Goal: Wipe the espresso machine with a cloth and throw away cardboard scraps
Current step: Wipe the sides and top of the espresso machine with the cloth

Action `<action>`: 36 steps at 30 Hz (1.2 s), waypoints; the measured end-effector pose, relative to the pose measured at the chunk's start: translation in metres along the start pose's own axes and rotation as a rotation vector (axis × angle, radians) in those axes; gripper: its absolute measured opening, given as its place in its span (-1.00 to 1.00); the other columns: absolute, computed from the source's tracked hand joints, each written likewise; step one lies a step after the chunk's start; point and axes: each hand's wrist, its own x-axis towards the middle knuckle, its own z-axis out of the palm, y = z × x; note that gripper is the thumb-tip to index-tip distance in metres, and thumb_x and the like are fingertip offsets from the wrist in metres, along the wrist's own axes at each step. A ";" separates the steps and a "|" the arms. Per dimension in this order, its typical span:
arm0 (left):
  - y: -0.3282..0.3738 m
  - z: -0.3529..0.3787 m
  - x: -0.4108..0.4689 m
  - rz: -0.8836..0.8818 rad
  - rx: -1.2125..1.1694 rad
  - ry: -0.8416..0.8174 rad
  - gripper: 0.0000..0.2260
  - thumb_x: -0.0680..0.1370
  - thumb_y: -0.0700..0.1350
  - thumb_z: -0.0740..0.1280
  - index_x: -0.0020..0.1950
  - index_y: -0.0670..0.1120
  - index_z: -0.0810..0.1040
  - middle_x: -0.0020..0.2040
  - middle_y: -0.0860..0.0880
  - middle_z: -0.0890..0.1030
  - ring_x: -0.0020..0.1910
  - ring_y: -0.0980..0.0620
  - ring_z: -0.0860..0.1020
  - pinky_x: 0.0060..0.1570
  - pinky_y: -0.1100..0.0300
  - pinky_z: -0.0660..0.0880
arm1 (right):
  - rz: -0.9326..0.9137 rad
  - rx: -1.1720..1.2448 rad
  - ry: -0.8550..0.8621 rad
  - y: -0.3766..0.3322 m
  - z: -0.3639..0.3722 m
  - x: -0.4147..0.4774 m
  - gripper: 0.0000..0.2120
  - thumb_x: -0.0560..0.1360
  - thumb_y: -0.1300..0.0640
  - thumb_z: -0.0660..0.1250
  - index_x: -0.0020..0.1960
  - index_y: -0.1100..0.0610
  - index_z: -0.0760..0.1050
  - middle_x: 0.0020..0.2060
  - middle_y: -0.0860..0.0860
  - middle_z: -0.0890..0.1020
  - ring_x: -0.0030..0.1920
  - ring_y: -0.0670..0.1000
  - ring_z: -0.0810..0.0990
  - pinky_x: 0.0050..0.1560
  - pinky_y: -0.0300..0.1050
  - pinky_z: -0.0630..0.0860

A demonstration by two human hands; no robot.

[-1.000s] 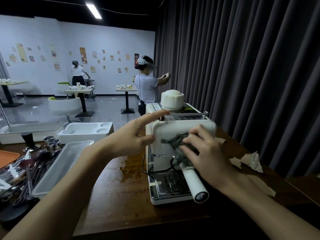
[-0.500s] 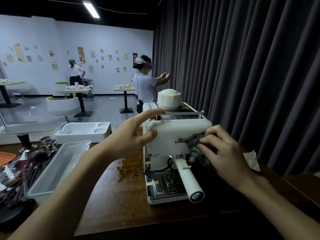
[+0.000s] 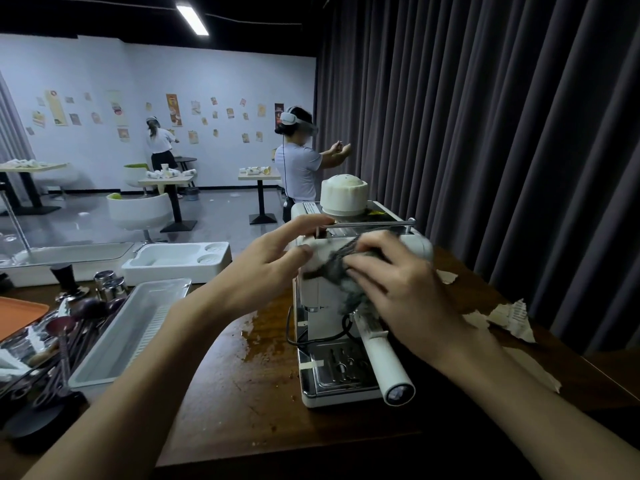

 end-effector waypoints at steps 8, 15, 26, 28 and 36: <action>0.002 0.005 0.001 -0.009 0.061 0.048 -0.77 0.66 0.12 0.15 0.30 0.32 0.41 0.31 0.20 0.52 0.16 0.16 0.60 0.19 -0.10 0.57 | 0.184 0.001 0.112 0.006 -0.005 -0.001 -0.81 0.48 0.20 0.43 0.07 0.25 0.65 0.02 0.09 0.58 -0.05 0.06 0.59 0.10 -0.05 0.55; 0.008 0.010 0.001 -0.026 0.090 0.105 -0.77 0.67 0.09 0.14 0.31 0.24 0.42 0.28 0.18 0.55 0.21 0.15 0.58 0.24 -0.11 0.52 | 0.120 -0.174 -0.019 -0.008 -0.002 -0.001 -0.51 0.42 -0.04 0.47 0.24 0.24 0.57 0.15 0.13 0.53 0.10 0.14 0.57 0.14 0.08 0.53; 0.058 0.058 0.040 -0.139 0.653 0.156 -0.61 0.64 0.18 0.05 0.48 0.26 0.30 0.52 0.03 0.26 0.48 -0.18 0.22 0.33 -0.35 0.29 | 0.350 0.022 0.099 0.052 -0.035 -0.030 -0.78 0.45 0.20 0.47 0.06 0.24 0.57 -0.04 0.00 0.49 -0.08 -0.04 0.52 -0.04 -0.31 0.42; 0.065 0.077 0.045 -0.212 0.689 0.210 -0.64 0.63 0.16 0.07 0.40 0.21 0.40 0.46 0.02 0.32 0.46 -0.20 0.16 0.35 -0.37 0.19 | 0.404 0.075 0.117 0.055 -0.040 -0.031 -0.79 0.46 0.22 0.46 0.08 0.22 0.59 -0.04 -0.02 0.50 -0.07 -0.12 0.50 -0.03 -0.48 0.36; 0.041 0.076 0.051 -0.012 0.721 0.459 -0.45 0.45 0.39 0.04 0.06 0.05 0.61 0.28 -0.04 0.45 0.49 -0.07 0.22 0.49 -0.27 -0.07 | 0.487 0.292 0.064 0.057 -0.042 -0.035 -0.73 0.52 0.16 0.40 0.21 0.14 0.58 0.05 -0.07 0.52 0.12 -0.17 0.51 0.14 -0.38 0.43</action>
